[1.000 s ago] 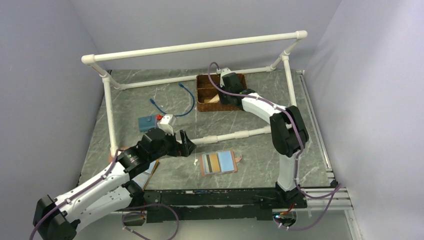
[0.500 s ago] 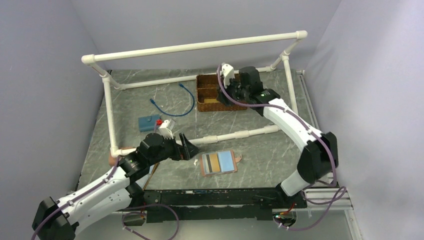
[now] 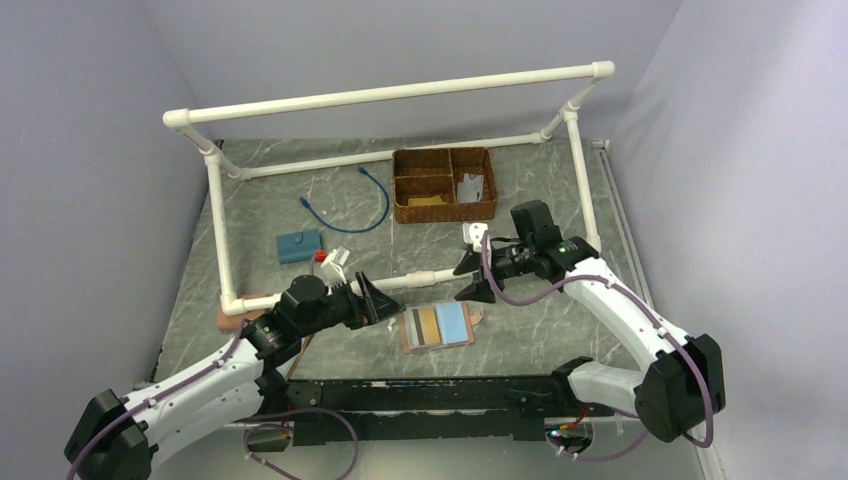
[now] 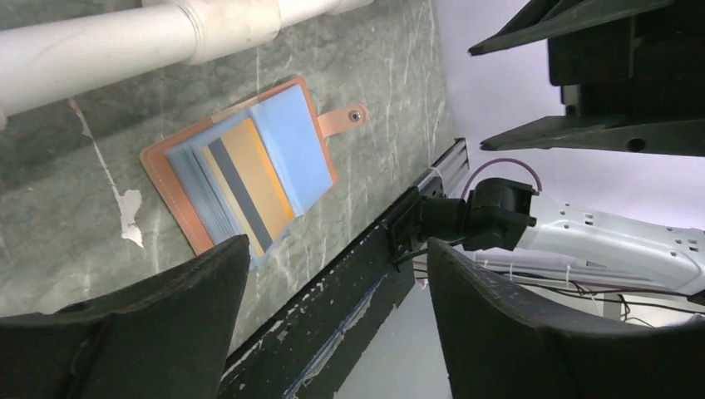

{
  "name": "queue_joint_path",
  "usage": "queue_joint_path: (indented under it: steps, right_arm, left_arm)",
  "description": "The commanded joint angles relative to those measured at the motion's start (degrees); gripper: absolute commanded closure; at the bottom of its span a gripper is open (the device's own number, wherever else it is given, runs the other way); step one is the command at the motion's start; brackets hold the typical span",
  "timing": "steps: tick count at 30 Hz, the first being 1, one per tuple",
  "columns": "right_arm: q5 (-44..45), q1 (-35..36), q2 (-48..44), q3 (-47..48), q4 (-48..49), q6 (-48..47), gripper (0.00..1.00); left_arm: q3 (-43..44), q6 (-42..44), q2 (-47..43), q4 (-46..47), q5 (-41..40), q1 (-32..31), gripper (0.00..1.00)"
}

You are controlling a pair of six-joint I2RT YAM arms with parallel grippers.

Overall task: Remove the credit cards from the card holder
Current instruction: Remove the credit card from the card holder.

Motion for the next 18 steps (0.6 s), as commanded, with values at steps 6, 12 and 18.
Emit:
queue_joint_path:
  steps: [6,12,18]
  right_arm:
    - [-6.09,3.27,1.64,-9.25,13.8,2.06,0.56]
    - [3.16,10.26,8.05,-8.74,10.75,-5.71,0.81]
    - [16.21,17.39,14.99,-6.45,8.67,-9.76,1.0]
  left_arm:
    - [0.37,-4.52,6.54,8.08,6.25,0.13,0.39]
    - [1.94,-2.24,10.5,4.99,5.14,-0.82,0.48]
    - [1.42,-2.2,13.74,6.63,3.43,-2.43,0.5]
